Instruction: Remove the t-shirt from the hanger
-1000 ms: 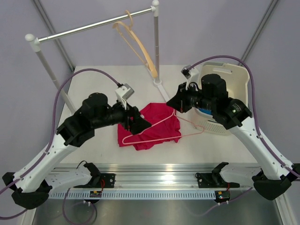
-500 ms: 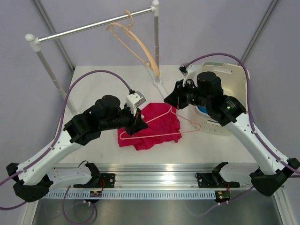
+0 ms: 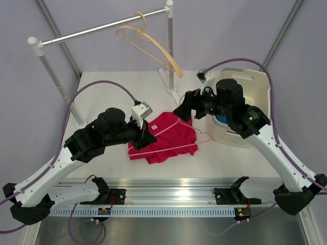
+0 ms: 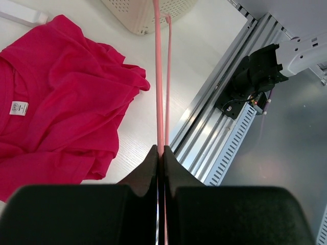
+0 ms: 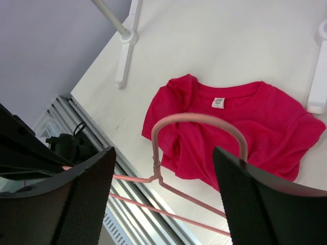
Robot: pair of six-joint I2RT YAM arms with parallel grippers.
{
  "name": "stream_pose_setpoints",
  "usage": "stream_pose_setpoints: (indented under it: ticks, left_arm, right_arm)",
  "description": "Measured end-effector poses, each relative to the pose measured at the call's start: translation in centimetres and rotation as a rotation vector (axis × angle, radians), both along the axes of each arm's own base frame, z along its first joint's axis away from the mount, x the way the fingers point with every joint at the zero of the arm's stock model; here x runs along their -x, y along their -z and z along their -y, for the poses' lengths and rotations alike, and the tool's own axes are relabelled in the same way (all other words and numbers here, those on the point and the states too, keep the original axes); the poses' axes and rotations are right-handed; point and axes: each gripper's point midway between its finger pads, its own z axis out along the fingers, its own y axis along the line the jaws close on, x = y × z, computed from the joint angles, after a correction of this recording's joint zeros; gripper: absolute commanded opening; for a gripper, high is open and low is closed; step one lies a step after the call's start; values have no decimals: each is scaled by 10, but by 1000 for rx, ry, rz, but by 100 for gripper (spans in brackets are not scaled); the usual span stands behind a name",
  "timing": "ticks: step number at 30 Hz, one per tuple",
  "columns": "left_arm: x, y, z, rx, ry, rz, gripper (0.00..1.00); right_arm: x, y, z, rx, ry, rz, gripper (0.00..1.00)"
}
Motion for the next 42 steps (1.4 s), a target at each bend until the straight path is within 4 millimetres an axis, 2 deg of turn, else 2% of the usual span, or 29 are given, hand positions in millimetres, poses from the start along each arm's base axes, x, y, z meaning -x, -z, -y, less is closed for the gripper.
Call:
stream_pose_setpoints:
  ticks: [1, 7, 14, 19, 23, 26, 29, 32, 38, 42]
  left_arm:
    - [1, 2, -2, 1, -5, -4, 0]
    - [-1, 11, -23, -18, -108, -7, 0]
    - [2, 4, -55, -9, -215, 27, 0]
    - [-7, 11, -94, -87, -388, 57, 0]
    - [-22, 21, -129, -201, -584, 74, 0]
    - [-33, 20, -152, -261, -715, 103, 0]
    - [-44, 4, -167, -266, -839, 143, 0]
    - [-55, -21, -180, -232, -958, 196, 0]
    - [-68, -78, -201, -118, -1112, 325, 0]
    - [-73, -119, -213, -64, -1186, 400, 0]
  right_arm:
    - [1, -1, 1, -2, 2, 3, 99]
    - [4, -13, 17, -4, 65, 41, 99]
    - [10, -23, 41, 12, 146, 82, 99]
    - [18, -31, 55, 16, 182, 107, 99]
    - [25, -40, 61, 3, 183, 129, 100]
    - [34, -49, 68, -12, 184, 153, 99]
    - [42, -55, 74, -23, 183, 176, 100]
    - [48, -57, 79, -27, 181, 196, 100]
    - [53, -52, 88, -3, 195, 215, 100]
    - [62, -46, 94, -11, 189, 222, 99]
